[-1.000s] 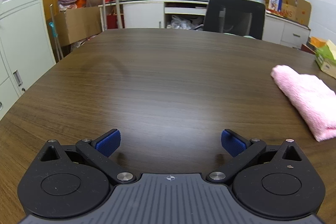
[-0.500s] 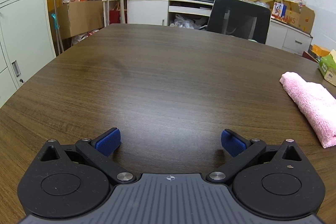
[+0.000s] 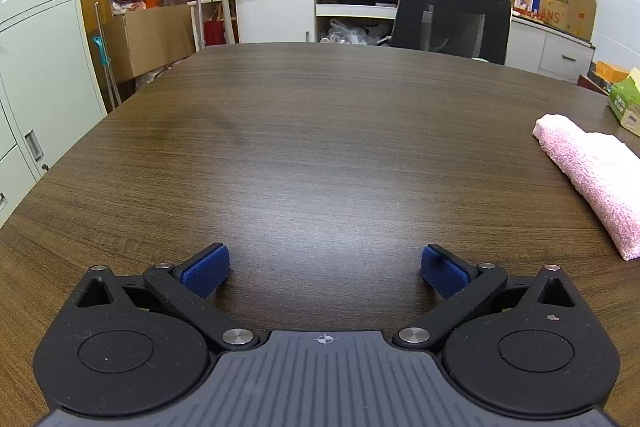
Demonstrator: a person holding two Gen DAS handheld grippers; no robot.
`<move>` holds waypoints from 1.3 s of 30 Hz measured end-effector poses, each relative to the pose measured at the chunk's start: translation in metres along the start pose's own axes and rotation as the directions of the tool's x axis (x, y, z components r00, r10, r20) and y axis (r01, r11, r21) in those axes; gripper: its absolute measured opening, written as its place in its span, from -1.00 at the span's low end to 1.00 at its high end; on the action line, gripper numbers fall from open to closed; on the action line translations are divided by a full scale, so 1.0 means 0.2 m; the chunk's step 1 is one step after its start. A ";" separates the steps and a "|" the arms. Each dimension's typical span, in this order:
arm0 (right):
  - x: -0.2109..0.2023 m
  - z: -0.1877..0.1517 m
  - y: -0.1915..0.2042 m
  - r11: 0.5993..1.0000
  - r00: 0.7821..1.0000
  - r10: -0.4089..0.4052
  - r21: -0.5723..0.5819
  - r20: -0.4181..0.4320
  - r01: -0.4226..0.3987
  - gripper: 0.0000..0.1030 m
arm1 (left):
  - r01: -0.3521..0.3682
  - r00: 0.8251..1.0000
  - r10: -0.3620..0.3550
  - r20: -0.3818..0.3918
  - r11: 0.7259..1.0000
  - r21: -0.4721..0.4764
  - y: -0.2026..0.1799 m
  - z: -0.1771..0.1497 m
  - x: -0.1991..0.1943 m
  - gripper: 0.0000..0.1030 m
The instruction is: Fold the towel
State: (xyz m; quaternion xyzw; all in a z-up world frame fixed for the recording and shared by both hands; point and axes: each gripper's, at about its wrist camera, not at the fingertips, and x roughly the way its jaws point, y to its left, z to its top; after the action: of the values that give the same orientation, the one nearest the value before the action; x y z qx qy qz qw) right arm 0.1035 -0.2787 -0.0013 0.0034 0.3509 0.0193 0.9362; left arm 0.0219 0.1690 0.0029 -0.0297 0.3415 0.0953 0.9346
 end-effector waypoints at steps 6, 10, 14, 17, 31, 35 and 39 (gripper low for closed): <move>0.00 0.00 0.00 1.000 1.000 0.000 0.000 0.000 0.000 1.00 | -0.042 0.999 0.042 -0.001 0.999 -0.033 0.03 -0.01 -0.01 1.00; 0.00 0.00 0.00 1.000 1.000 0.000 0.000 0.000 0.000 1.00 | -0.059 0.998 0.059 -0.002 0.997 -0.046 0.04 -0.01 -0.01 1.00; 0.00 0.00 0.00 1.000 1.000 0.000 0.000 0.001 0.000 1.00 | -0.060 0.998 0.060 -0.002 0.997 -0.046 0.04 -0.01 -0.01 1.00; 0.00 0.00 0.00 1.000 1.000 0.000 0.000 0.001 0.000 1.00 | -0.061 0.998 0.061 -0.002 0.997 -0.045 0.04 -0.01 -0.01 1.00; 0.00 0.00 -0.01 1.000 1.000 0.000 0.000 0.001 0.000 1.00 | -0.061 0.998 0.061 -0.002 0.997 -0.045 0.04 -0.01 -0.01 1.00; 0.00 0.00 -0.01 1.000 1.000 0.000 0.000 0.001 0.000 1.00 | -0.061 0.998 0.061 -0.002 0.997 -0.045 0.04 -0.01 -0.01 1.00; 0.00 0.00 0.00 1.000 1.000 0.000 -0.001 0.001 0.000 1.00 | -0.061 0.998 0.061 -0.002 0.997 -0.045 0.03 -0.01 -0.01 1.00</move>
State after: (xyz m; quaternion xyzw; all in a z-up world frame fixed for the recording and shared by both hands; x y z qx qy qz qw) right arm 0.1036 -0.2795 -0.0011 0.0031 0.3503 0.0192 0.9364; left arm 0.0181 0.1752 0.0029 -0.0405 0.3402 0.1316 0.9302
